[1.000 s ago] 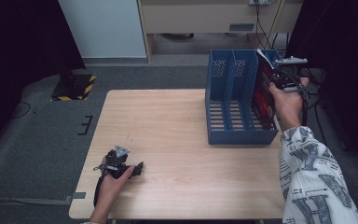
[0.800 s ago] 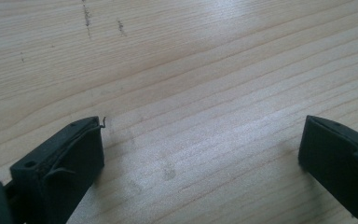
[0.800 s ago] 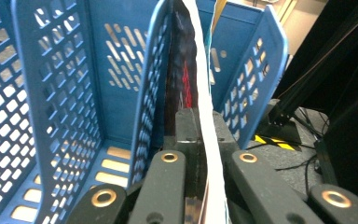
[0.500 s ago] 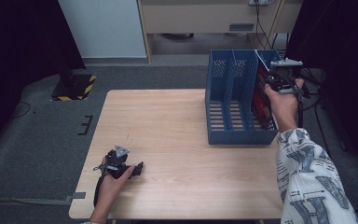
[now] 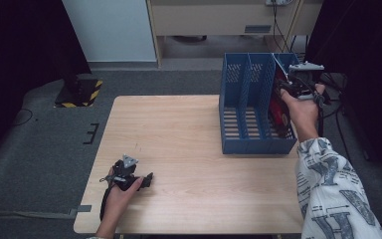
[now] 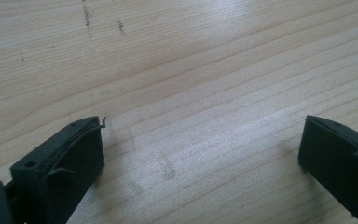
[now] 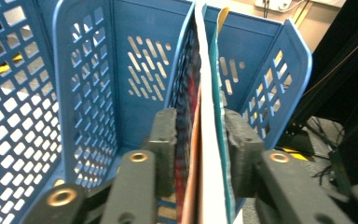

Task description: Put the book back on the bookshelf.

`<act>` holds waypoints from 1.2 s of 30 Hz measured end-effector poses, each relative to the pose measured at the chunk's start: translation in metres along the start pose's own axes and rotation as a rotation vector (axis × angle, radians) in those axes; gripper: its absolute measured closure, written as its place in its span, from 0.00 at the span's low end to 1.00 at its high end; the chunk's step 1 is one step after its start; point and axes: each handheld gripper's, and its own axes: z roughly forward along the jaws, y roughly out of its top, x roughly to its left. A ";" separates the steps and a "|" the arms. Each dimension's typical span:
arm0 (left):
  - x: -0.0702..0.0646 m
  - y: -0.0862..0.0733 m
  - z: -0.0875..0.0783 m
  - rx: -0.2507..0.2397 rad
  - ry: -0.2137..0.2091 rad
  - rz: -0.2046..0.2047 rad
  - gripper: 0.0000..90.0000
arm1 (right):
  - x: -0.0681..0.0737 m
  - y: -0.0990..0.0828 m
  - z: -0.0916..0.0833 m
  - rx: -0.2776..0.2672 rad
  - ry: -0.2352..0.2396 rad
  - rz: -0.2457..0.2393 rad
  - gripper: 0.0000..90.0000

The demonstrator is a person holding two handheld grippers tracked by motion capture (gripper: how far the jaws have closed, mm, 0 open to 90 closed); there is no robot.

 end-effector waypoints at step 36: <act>0.000 0.000 0.000 0.001 0.000 0.000 0.00 | 0.001 -0.013 -0.020 -0.098 0.067 0.001 0.23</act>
